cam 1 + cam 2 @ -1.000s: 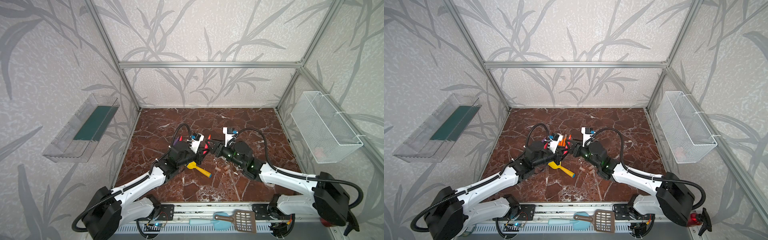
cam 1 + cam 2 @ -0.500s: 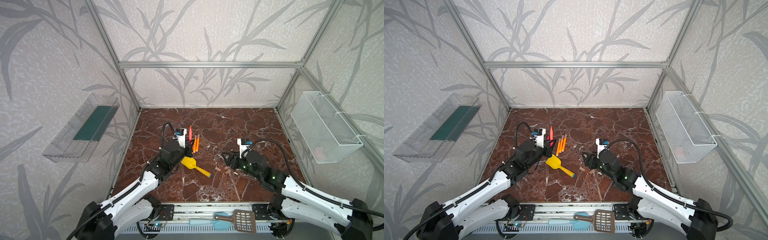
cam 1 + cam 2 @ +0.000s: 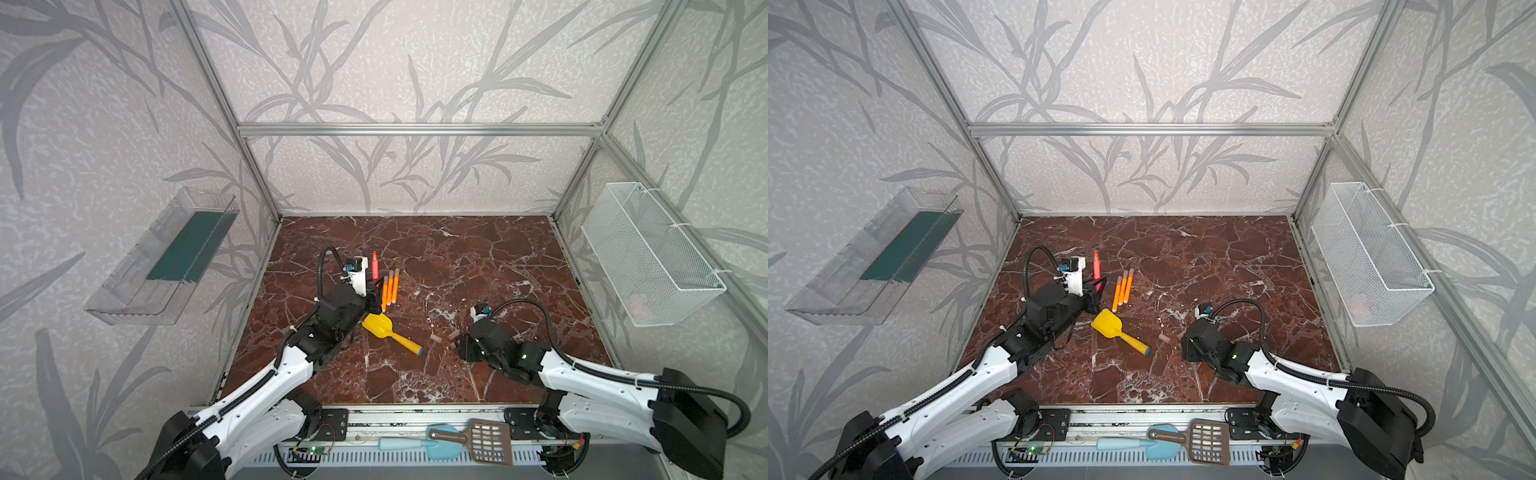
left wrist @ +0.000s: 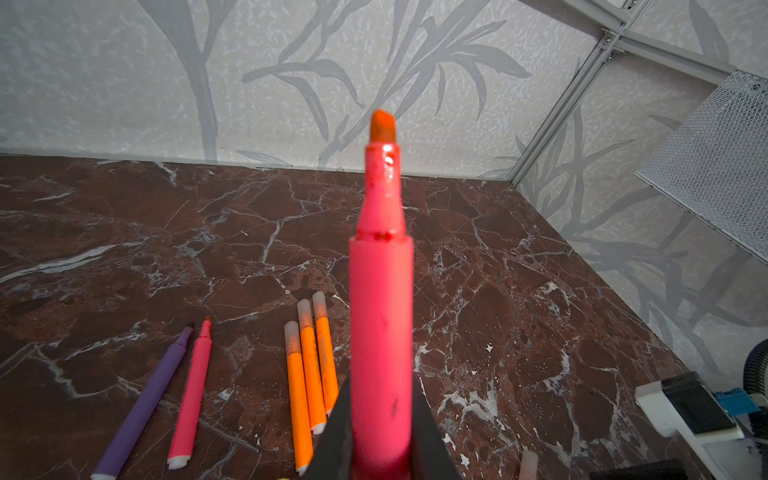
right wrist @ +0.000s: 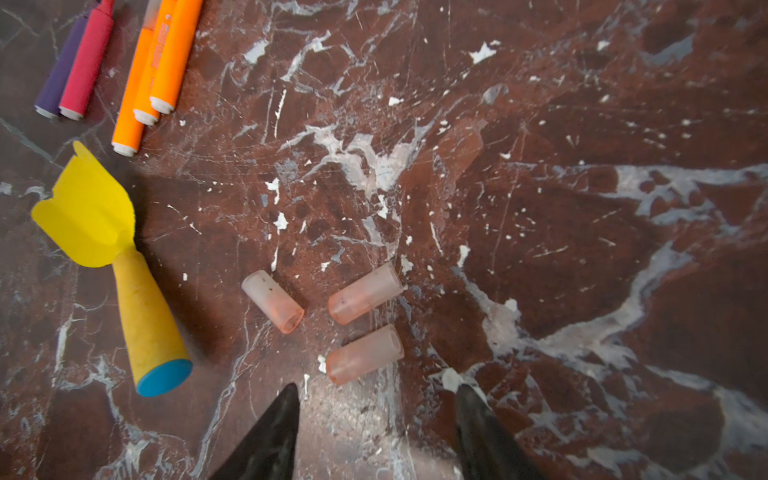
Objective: Insert the pens into the pen caps
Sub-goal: 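Withdraw the right gripper and move it over the loose pink caps, then lower the right gripper over the pink cap nearest it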
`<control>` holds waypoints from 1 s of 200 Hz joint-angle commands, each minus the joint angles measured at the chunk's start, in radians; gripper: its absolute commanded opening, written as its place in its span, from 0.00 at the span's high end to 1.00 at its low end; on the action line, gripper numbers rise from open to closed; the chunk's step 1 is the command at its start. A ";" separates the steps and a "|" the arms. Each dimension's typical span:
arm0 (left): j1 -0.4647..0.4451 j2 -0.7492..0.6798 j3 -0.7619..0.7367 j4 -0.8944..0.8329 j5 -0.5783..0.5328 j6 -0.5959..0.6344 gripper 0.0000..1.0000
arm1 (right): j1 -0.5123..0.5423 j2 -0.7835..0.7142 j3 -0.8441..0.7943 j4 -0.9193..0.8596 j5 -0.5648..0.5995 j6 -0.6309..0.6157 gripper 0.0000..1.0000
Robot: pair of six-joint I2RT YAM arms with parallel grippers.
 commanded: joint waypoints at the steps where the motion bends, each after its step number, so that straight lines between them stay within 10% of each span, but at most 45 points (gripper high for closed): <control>1: -0.001 -0.005 -0.009 -0.008 -0.013 -0.004 1.00 | 0.010 0.057 0.019 0.024 0.025 0.011 0.43; 200: 0.000 0.028 0.002 -0.003 0.017 -0.008 1.00 | 0.033 0.248 0.115 0.048 0.003 -0.044 0.41</control>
